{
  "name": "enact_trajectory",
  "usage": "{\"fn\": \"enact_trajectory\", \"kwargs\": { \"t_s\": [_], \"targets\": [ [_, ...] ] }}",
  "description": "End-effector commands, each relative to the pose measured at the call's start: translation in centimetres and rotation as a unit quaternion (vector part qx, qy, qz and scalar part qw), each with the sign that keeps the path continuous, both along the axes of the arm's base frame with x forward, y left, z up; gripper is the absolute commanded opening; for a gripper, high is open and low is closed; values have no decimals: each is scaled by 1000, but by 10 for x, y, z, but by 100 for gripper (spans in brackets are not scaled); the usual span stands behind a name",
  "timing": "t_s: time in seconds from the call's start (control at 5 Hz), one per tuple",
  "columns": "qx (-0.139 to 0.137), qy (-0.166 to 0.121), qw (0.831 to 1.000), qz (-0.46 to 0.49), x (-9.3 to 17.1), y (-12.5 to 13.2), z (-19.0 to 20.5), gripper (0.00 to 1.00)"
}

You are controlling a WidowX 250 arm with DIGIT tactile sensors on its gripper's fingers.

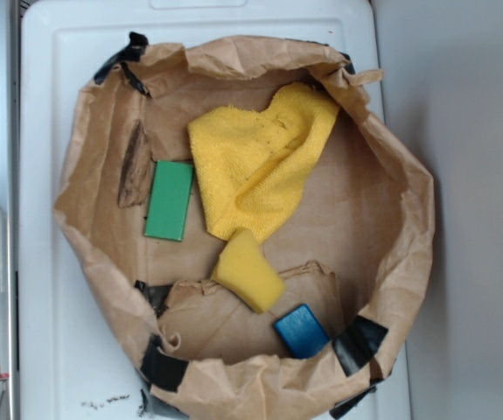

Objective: Grab the blue block.

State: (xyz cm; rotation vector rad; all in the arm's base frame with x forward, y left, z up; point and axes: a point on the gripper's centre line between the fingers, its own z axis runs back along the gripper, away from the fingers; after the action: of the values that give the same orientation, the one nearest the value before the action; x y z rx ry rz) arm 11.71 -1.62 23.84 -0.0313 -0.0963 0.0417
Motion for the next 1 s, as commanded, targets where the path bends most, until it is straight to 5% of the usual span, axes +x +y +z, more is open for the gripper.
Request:
{"fn": "enact_trajectory", "kwargs": {
  "t_s": [0.0, 0.4, 0.8],
  "targets": [
    [0, 0, 1000, 0, 0, 0, 0, 100],
    [-10, -23, 998, 61, 58, 11, -6, 100],
    [-5, -30, 998, 55, 57, 17, -13, 100]
  ]
}}
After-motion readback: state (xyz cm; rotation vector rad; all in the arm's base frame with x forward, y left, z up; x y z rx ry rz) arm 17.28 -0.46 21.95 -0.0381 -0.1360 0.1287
